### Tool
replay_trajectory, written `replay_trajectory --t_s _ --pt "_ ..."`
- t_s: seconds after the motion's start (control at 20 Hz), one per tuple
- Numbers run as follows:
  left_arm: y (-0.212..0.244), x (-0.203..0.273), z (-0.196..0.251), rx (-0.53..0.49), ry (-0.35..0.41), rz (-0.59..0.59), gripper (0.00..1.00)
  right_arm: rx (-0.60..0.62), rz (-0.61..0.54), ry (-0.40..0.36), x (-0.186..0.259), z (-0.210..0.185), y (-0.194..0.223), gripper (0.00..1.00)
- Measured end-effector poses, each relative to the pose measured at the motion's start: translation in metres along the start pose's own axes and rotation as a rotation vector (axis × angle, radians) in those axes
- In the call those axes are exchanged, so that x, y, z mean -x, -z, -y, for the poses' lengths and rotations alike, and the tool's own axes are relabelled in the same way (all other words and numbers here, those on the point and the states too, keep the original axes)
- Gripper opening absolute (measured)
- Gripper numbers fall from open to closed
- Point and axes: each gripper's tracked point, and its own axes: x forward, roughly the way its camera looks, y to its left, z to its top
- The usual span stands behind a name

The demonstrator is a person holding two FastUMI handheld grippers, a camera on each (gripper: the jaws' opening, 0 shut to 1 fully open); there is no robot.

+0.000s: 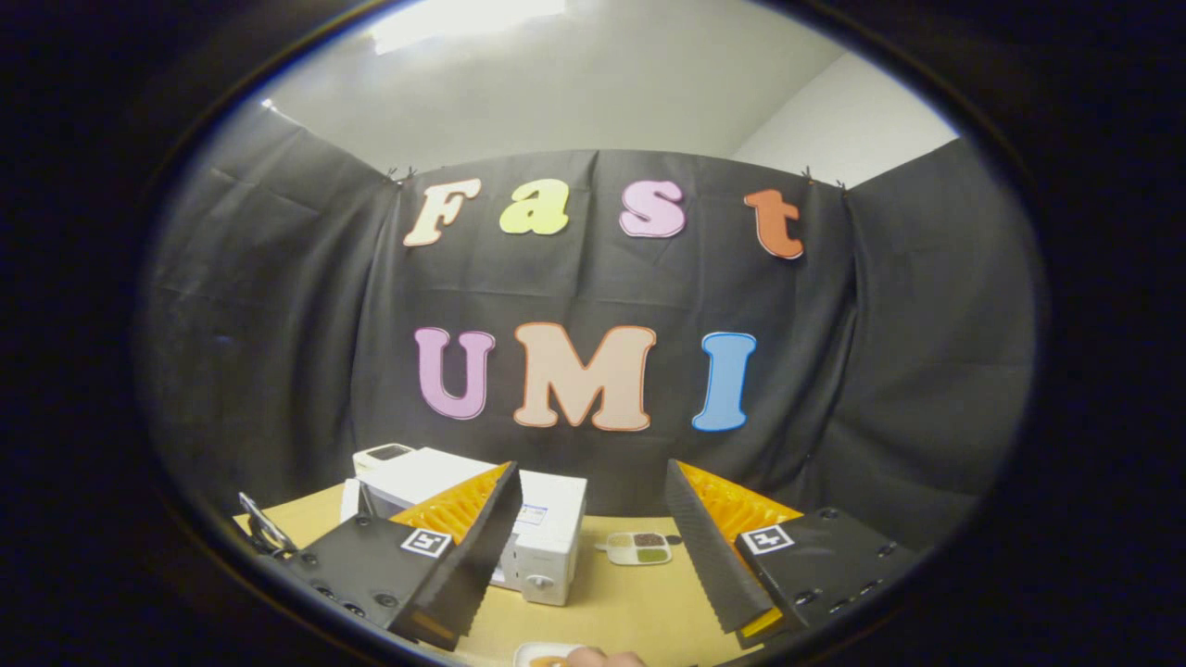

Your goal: Open the microwave oven with the left hand, put the food in, and close the microwave oven.

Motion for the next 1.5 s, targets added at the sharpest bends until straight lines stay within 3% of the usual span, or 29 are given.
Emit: replay_trajectory --t_s 0.35,0.7,1.05,1.5 --pt "0.010 0.026 -0.065 0.093 -0.096 0.012 0.85 0.009 -0.003 -0.038 -0.012 -0.027 0.002 0.94" --pt "0.017 0.042 -0.101 0.151 -0.114 0.005 0.85 0.034 -0.021 -0.078 -0.025 -0.054 0.015 0.94" --pt "0.014 0.059 -0.113 -0.009 -0.133 0.029 0.84 0.053 -0.056 -0.092 -0.029 -0.071 0.037 0.96" --pt "-0.004 0.094 -0.131 0.016 -0.145 0.065 0.82 0.036 -0.097 -0.101 -0.014 -0.076 0.078 0.94"
